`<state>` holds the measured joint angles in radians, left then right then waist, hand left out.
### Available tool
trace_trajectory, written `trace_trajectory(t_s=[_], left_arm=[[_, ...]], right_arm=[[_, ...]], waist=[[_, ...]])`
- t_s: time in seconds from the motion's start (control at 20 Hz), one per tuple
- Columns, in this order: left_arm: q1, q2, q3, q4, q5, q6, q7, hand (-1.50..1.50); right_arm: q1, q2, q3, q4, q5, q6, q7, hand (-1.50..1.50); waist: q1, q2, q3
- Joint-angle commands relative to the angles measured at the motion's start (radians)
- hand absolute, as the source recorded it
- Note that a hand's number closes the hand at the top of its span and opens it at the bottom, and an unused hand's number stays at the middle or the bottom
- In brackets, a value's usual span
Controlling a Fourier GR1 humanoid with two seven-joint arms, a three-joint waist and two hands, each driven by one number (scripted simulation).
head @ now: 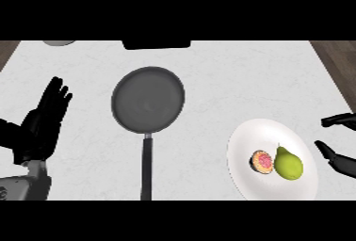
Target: Pick the cupcake from the plate and place it in the pan
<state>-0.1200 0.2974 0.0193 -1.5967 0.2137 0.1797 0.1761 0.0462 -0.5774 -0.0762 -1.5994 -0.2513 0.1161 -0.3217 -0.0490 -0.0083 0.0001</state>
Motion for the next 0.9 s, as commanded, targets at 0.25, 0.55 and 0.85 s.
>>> trace_trajectory(t_s=[0.25,0.55,0.85], left_arm=[[-0.053,0.015,0.008,-0.003,0.023,-0.034,0.089,0.00],[-0.029,-0.033,-0.017,0.019,-0.010,-0.036,0.019,0.00],[-0.035,-0.045,-0.033,-0.010,-0.025,-0.029,0.035,0.00]], right_arm=[[0.172,-0.177,-0.140,0.007,0.171,0.089,-0.234,-1.50],[0.146,-0.253,-0.099,-0.127,0.272,0.125,-0.080,-1.50],[-0.027,-0.317,0.031,-0.186,0.420,0.141,0.191,-1.50]], waist=[[0.039,0.007,0.000],[0.046,0.008,-0.001],[0.069,0.012,-0.002]])
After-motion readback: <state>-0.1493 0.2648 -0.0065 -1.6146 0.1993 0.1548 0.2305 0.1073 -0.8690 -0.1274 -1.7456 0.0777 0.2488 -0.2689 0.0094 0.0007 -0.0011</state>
